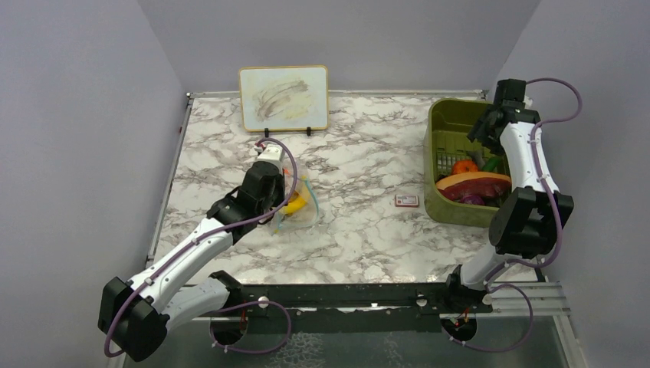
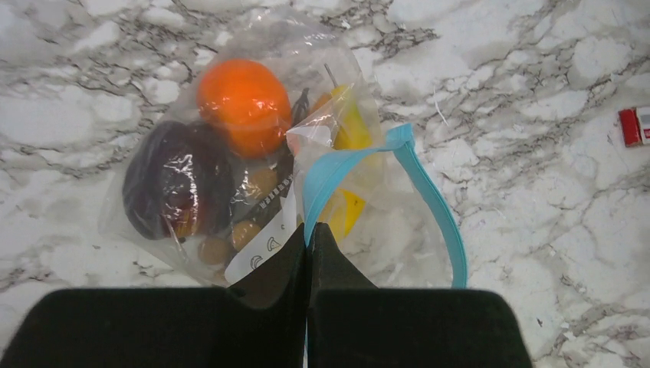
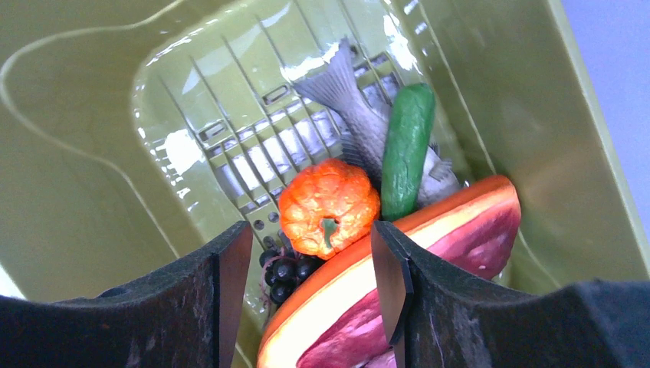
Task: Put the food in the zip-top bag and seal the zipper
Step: Pick up the fake fruit from the bin.
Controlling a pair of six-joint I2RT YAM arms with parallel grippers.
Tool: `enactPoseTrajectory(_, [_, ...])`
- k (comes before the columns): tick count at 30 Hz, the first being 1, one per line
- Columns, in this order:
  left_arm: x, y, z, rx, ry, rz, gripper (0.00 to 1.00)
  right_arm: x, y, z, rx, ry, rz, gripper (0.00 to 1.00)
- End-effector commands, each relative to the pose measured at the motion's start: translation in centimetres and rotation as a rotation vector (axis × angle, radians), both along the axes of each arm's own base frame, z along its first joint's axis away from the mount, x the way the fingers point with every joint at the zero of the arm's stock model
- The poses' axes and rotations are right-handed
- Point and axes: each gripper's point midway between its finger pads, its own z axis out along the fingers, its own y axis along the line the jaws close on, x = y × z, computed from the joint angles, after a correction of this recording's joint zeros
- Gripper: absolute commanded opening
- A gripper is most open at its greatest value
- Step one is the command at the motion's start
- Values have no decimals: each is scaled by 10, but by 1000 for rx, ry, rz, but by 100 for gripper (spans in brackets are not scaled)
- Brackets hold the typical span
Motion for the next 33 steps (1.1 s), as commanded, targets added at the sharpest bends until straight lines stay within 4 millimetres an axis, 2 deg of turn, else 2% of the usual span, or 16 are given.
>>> enactPoseTrajectory(1, [-15,-16,-10,-104,74,-32,0,-18,8,-19,145,55,-150,59])
enactPoseTrajectory(6, [-16,-14,-2,-103,67,-34,0,-29,0,-19,170,42,-330,60])
enactPoseTrajectory(9, [-18,-16,2,-116,69,-44,0,-22,-2,-22,197,44,-343,60])
enactPoseTrajectory(11, [-19,-19,4,-127,75,-53,0,-25,-7,-24,193,70,-415,60])
enactPoseTrajectory(16, [-18,-22,5,-148,83,-49,0,-37,-4,-42,224,151,-524,59])
enactPoseTrajectory(23, [-15,-26,8,-154,79,-54,0,-4,2,-41,284,58,-450,56])
enactPoseTrajectory(26, [-14,-26,9,-148,76,-56,0,11,1,-48,265,50,-340,59])
enactPoseTrajectory(33, [-11,-24,11,-133,63,-53,0,11,-10,-64,145,166,-152,68])
